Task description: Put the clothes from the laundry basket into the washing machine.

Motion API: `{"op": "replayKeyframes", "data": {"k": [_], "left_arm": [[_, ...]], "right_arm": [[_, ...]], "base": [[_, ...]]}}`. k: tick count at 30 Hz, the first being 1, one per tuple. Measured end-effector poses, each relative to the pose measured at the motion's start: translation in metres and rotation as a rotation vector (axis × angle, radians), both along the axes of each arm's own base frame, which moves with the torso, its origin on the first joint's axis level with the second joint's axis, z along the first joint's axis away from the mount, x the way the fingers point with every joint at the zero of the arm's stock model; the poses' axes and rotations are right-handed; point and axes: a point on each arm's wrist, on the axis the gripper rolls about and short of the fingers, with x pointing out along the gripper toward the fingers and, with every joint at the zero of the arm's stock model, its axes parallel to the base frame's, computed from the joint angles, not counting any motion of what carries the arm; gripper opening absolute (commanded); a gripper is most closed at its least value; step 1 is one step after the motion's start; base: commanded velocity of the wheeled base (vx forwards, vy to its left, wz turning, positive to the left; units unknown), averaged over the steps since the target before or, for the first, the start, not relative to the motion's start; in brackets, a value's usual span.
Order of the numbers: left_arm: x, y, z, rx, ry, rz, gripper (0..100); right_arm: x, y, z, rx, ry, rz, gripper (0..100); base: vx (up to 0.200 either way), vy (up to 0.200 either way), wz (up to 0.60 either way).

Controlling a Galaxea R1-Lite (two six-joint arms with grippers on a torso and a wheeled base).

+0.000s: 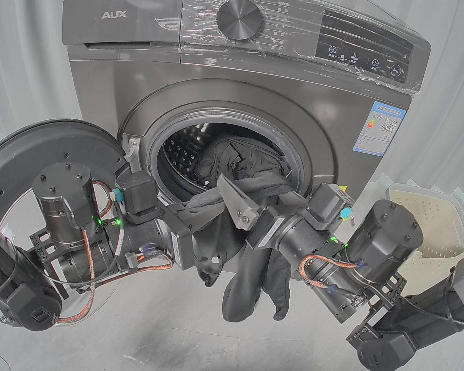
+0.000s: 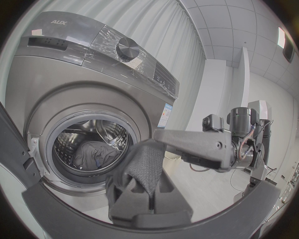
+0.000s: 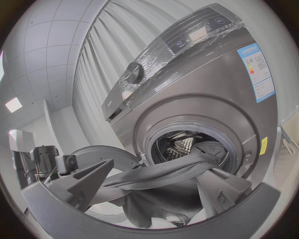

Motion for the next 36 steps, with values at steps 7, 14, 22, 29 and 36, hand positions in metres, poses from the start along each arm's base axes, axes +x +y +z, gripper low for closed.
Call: {"op": "replayKeyframes", "data": {"k": [7, 14, 22, 29, 36], "left_arm": [[-0.001, 0.003, 0.000, -0.003, -0.004, 0.020, 0], [-0.006, 0.007, 0.003, -0.010, -0.010, 0.035, 0], [-0.015, 0.014, 0.009, -0.018, -0.020, 0.056, 0], [-0.027, 0.022, 0.023, -0.058, -0.072, 0.062, 0], [-0.029, 0.024, 0.034, -0.100, -0.126, 0.067, 0]], "right_arm": [[0.008, -0.010, 0.000, 0.000, 0.002, -0.038, 100], [0.010, -0.018, -0.006, -0.013, 0.015, -0.057, 100], [-0.004, -0.026, -0.026, -0.060, 0.058, -0.019, 100], [-0.020, -0.038, -0.049, -0.152, 0.107, 0.022, 100], [-0.028, -0.045, -0.066, -0.220, 0.156, 0.040, 100]], "base": [[0.000, 0.000, 0.00], [0.000, 0.000, 0.00], [0.000, 0.000, 0.00], [0.000, 0.000, 0.00], [0.000, 0.000, 0.00]]}}
